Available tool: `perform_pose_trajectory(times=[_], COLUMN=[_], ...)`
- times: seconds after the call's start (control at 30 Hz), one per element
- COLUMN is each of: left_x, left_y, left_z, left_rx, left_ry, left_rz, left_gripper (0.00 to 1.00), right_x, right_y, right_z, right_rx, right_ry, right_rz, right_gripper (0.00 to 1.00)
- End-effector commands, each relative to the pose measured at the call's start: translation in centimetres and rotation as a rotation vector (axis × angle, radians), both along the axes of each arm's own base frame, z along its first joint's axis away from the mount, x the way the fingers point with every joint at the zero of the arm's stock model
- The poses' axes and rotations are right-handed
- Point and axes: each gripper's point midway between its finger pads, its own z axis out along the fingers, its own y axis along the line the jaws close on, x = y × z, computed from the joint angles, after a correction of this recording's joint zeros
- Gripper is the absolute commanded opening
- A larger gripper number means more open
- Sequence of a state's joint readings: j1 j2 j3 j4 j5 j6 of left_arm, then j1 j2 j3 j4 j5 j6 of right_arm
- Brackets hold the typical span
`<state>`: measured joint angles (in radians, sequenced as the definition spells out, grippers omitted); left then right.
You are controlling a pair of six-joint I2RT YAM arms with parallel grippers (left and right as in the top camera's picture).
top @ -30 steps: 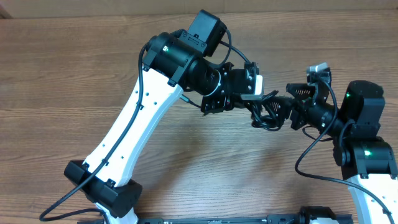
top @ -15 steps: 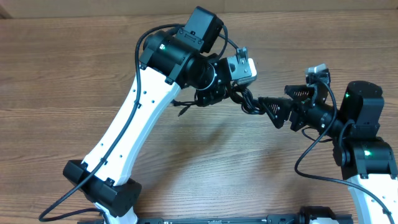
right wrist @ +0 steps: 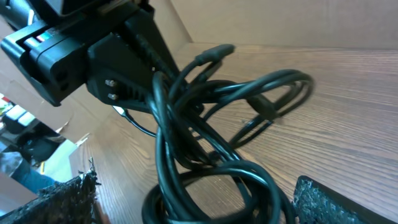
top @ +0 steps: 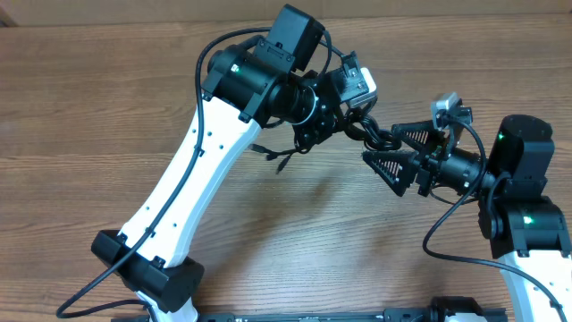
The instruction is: Untangle cables
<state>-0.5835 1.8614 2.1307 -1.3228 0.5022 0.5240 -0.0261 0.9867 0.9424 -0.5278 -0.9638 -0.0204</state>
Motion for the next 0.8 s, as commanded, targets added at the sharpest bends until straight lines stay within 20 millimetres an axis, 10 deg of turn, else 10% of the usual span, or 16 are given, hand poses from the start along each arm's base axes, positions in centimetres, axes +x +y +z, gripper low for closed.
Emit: perform_pose_trajectory(times=[0.0, 0.13, 0.3, 0.77], left_x=[-1.2, -1.5, -0.8, 3.4], left_y=[-1.3, -1.7, -1.2, 3.2], left_z=[1.6, 1.6, 1.2, 0.5], left_rx=[-0.064, -0.056, -0.023, 0.038], left_ry=[0.011, 0.000, -0.022, -0.004], left_rz=[-0.025, -0.036, -0.009, 0.232], left_gripper=[0.04, 0.06, 0.06, 0.04], right_x=[-0.2, 0.2, 0.5, 0.3], right_y=[0.2, 0.2, 0.2, 0.2], right_z=[1.2, 0.7, 0.1, -0.5], right_rx=[0.005, 0.005, 0.007, 0.009], right_ry=[-0.040, -0.022, 0.008, 0.045], right_rz=[0.025, 0.024, 0.024, 0.025], right_gripper=[0.96, 0.41, 0.07, 0.04])
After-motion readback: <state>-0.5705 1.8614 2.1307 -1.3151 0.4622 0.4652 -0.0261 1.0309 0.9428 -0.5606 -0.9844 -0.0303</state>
